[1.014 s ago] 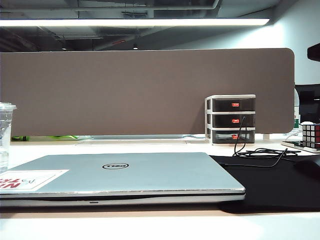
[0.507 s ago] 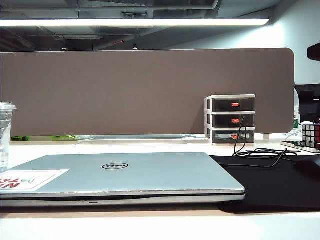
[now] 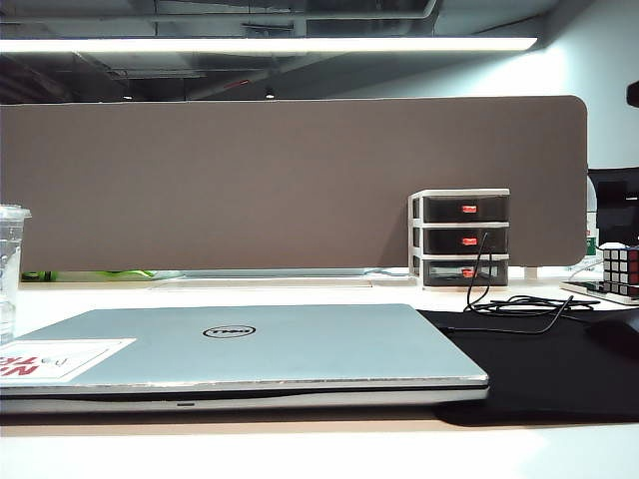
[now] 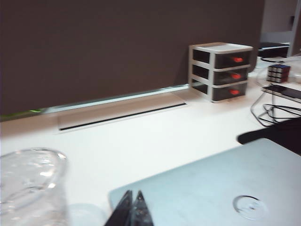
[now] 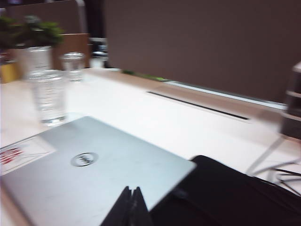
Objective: Pick up the coffee cup and place it on the left side of the laptop.
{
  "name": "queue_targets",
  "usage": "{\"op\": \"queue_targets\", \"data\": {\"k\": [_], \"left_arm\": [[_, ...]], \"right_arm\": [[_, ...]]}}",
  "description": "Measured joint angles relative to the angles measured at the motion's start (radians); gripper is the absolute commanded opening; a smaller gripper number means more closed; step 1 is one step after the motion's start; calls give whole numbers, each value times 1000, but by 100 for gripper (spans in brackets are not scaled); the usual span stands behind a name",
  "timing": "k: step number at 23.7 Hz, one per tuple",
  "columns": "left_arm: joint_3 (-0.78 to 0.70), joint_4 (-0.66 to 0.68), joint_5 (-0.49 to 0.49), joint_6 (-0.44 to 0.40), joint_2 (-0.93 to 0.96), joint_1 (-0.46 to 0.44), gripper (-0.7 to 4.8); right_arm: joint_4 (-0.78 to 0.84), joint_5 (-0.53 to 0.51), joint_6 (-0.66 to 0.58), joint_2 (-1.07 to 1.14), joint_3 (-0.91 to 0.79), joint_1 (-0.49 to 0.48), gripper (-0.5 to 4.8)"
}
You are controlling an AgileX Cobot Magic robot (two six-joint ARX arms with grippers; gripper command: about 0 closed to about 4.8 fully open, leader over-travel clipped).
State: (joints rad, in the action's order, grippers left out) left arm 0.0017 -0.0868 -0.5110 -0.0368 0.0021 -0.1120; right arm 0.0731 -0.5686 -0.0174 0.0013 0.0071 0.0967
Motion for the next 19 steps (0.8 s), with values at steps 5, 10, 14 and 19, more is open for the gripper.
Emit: {"op": "queue_targets", "data": {"k": [5,10,14,19], "left_arm": [[0,-6,135,-13,0,3,-6],[0,-8,231,-15,0,3,-6],[0,-14,246,-14,0,3,-6],[0,-23,246,24,0,3,-6]], "right_arm": [[5,136,1,0,0,0,-1],[5,312,37,0,0,0,-1],[5,416,93,0,0,0,-1],[5,461,215,0,0,0,-1]]}}
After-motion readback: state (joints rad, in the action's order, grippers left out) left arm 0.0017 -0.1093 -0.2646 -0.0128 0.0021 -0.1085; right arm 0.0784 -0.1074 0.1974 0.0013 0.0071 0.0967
